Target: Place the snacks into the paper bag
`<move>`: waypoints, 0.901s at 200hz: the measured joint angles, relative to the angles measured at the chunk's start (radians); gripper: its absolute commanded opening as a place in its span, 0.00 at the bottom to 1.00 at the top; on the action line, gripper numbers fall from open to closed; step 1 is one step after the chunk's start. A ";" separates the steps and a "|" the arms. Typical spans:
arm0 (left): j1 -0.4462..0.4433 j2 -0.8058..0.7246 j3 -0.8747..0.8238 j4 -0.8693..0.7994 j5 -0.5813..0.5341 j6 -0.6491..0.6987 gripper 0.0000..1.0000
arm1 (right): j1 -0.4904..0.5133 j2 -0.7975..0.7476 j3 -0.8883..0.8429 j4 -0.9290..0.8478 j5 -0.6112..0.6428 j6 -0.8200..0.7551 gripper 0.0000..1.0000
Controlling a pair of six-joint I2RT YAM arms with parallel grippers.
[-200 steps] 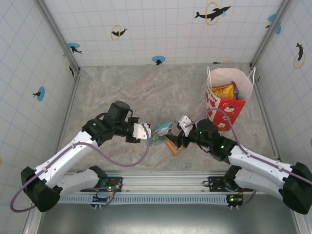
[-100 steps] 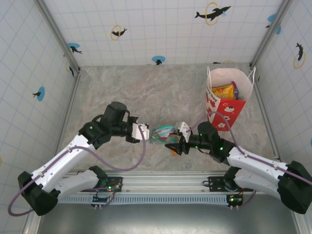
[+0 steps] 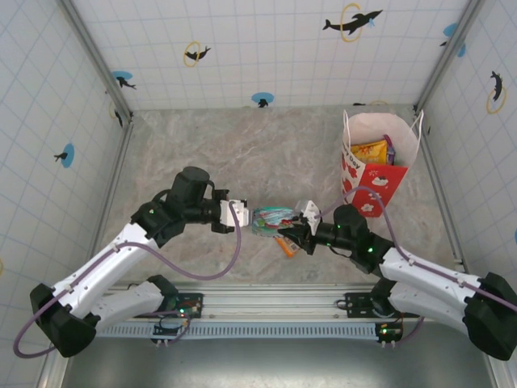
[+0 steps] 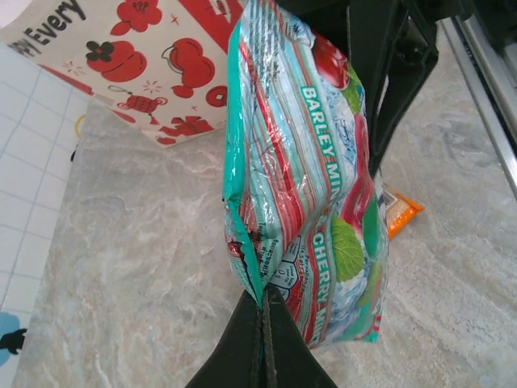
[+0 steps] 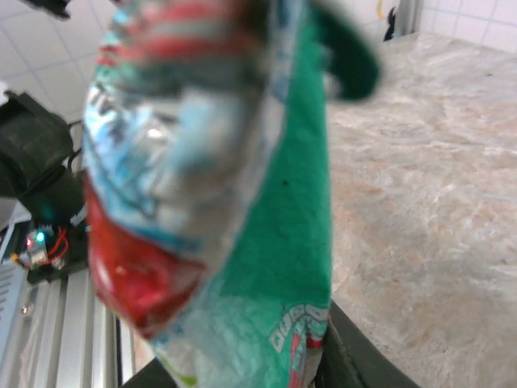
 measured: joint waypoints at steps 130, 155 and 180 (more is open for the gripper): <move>0.000 0.038 -0.085 0.290 -0.248 -0.469 0.82 | -0.071 -0.073 0.102 -0.280 0.091 0.064 0.01; 0.008 0.090 -0.087 0.341 -0.303 -0.569 0.96 | -0.088 -0.071 0.224 -0.401 0.126 0.072 0.01; 0.037 0.135 -0.087 0.392 -0.344 -0.684 0.98 | -0.124 -0.053 0.369 -0.535 0.165 0.073 0.01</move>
